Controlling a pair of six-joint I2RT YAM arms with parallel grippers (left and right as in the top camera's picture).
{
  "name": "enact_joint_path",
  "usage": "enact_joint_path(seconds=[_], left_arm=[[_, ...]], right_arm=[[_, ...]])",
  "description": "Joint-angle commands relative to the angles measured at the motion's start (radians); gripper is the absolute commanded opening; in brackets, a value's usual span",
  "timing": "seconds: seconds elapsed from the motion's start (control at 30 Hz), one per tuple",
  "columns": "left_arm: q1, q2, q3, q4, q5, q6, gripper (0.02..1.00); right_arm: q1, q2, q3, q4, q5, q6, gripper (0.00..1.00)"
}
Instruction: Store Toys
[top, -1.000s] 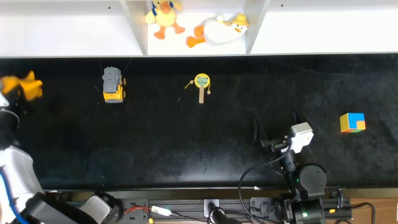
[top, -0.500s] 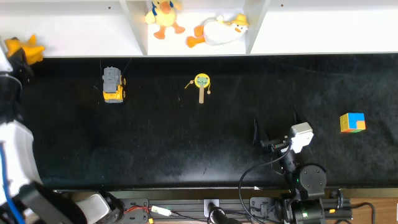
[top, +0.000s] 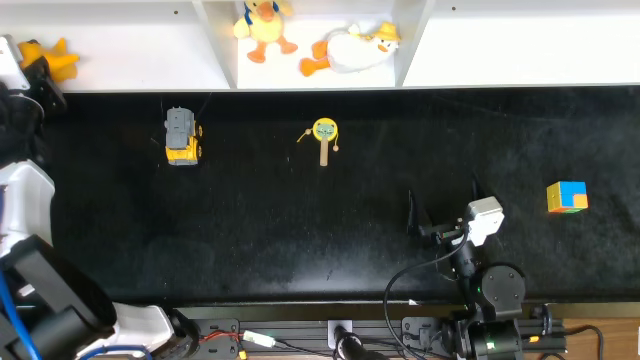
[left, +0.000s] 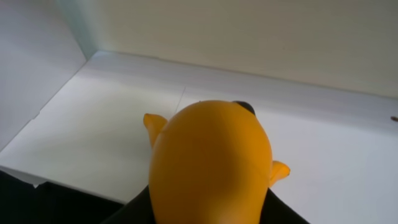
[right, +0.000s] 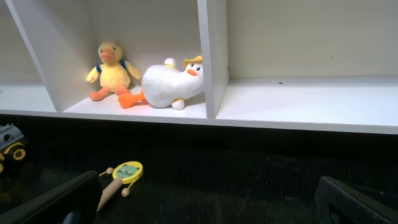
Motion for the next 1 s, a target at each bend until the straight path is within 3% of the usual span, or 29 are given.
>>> enact_joint_path(seconds=[0.03, 0.23, 0.6, 1.0], left_arm=[[-0.002, 0.018, 0.034, 0.02, 0.029, -0.065, 0.301], [-0.002, 0.018, 0.055, 0.003, 0.044, -0.116, 0.294], [-0.002, 0.018, 0.181, -0.202, 0.037, -0.06, 0.299], [-0.02, 0.037, 0.186, -0.214, -0.006, -0.049, 0.308]], right_arm=[[0.008, -0.008, -0.013, 0.003, 0.005, 0.004, 0.996], [0.008, -0.008, -0.013, 0.003, 0.005, 0.004, 0.993], [0.008, -0.008, -0.013, 0.003, 0.005, 0.004, 0.993], [0.008, -0.008, -0.013, 0.003, 0.005, 0.004, 0.996]])
